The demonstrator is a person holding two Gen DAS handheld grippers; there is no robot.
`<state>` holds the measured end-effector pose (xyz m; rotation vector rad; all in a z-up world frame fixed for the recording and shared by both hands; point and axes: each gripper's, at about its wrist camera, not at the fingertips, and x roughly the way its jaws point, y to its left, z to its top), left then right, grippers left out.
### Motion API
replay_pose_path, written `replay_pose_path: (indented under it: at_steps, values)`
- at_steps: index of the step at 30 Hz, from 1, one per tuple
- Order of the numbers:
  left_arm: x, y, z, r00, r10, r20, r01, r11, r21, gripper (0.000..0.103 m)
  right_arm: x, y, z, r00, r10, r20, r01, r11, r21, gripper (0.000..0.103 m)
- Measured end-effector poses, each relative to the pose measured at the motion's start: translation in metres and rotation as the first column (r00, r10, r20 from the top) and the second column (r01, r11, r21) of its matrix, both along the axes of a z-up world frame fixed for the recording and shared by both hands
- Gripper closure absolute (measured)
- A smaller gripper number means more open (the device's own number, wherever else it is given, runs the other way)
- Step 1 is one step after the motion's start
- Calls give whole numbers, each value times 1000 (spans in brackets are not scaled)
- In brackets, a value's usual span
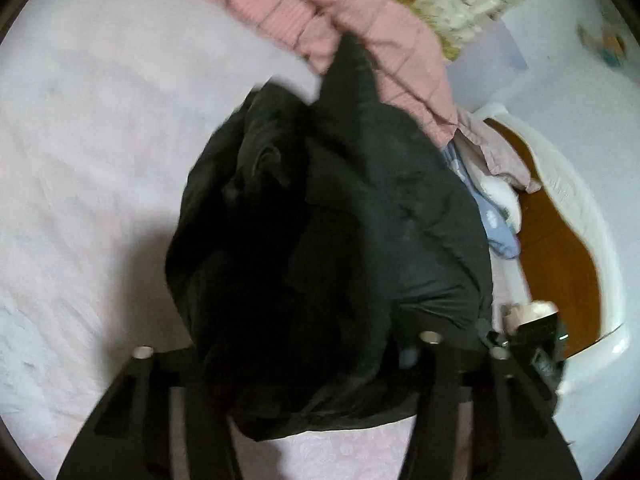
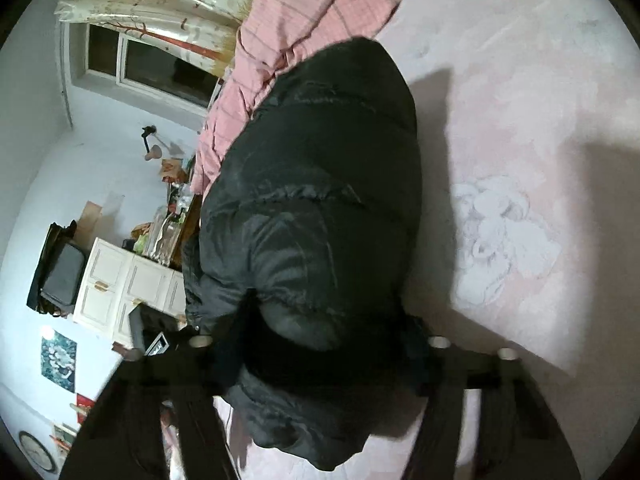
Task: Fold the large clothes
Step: 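Lift the folded jacket with both tools and carry it toward the headboard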
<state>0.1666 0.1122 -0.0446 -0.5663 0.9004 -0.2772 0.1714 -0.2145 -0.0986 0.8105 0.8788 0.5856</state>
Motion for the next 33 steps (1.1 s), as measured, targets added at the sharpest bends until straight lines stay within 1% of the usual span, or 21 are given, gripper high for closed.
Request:
replay_pose_path:
  at_steps: [1, 2, 6, 9, 11, 13, 14, 15, 17, 18, 19, 20, 22, 25, 27, 28, 29, 30, 31, 32, 33]
  values:
    - [-1, -7, 8, 1000, -8, 18, 7, 999, 42, 58, -2, -2, 6, 1000, -8, 25, 8, 1000, -8, 56]
    - [-2, -14, 17, 999, -12, 34, 9, 998, 60, 59, -5, -5, 12, 999, -16, 45, 16, 1000, -5, 56]
    - [-3, -36, 47, 995, -44, 91, 41, 999, 36, 59, -18, -33, 38, 994, -39, 100, 35, 999, 36, 56]
    - [-1, -71, 83, 979, -104, 174, 93, 993, 70, 59, -33, -68, 74, 984, -74, 159, 73, 997, 15, 56]
    - [0, -105, 110, 957, -159, 242, 147, 987, 68, 59, -43, -89, 99, 974, -109, 196, 113, 994, -7, 56]
    - [5, -143, 131, 931, -211, 297, 207, 977, 45, 59, -63, -125, 130, 956, -162, 244, 172, 985, -22, 56]
    - [6, -163, 139, 918, -238, 318, 240, 970, 36, 59, -78, -151, 152, 939, -197, 283, 217, 975, -42, 56]
    - [9, -188, 148, 903, -268, 337, 274, 961, 31, 59, -90, -171, 170, 923, -222, 313, 254, 965, -64, 56]
    - [13, -244, 164, 866, -337, 370, 354, 935, 22, 59, -113, -214, 202, 889, -275, 365, 332, 938, -102, 56]
    - [14, -271, 171, 846, -368, 385, 392, 920, 19, 59, -124, -232, 211, 876, -295, 381, 362, 925, -116, 56]
    - [15, -303, 178, 822, -404, 402, 433, 901, 21, 59, -141, -261, 226, 851, -334, 406, 417, 899, -135, 56]
    - [14, -328, 183, 801, -432, 414, 466, 884, 22, 59, -151, -277, 233, 836, -357, 417, 447, 883, -140, 56]
    - [11, -384, 193, 754, -491, 436, 537, 843, 21, 59, -186, -327, 250, 782, -437, 444, 547, 823, -154, 56]
    - [0, -455, 198, 692, -565, 450, 618, 785, 36, 59, -229, -379, 261, 714, -521, 468, 647, 746, -156, 55]
    - [-8, -499, 196, 647, -618, 446, 668, 742, 57, 59, -257, -412, 260, 659, -580, 478, 716, 678, -165, 54]
    - [-19, -516, 194, 629, -636, 447, 683, 726, 72, 59, -270, -428, 256, 623, -617, 481, 760, 622, -188, 53]
    - [-24, -533, 189, 618, -650, 441, 690, 718, 92, 59, -280, -443, 249, 587, -656, 475, 796, 574, -192, 53]
    - [-29, -545, 184, 614, -661, 432, 690, 715, 114, 59, -287, -456, 240, 560, -691, 457, 819, 545, -180, 53]
    - [-30, -558, 177, 612, -671, 419, 688, 713, 135, 59, -290, -466, 231, 542, -720, 433, 834, 523, -173, 53]
    - [-30, -571, 168, 611, -682, 402, 689, 708, 153, 59, -292, -476, 223, 529, -738, 418, 844, 507, -174, 53]
    - [-32, -577, 159, 612, -691, 385, 689, 704, 168, 59, -293, -485, 209, 510, -764, 395, 859, 474, -192, 53]
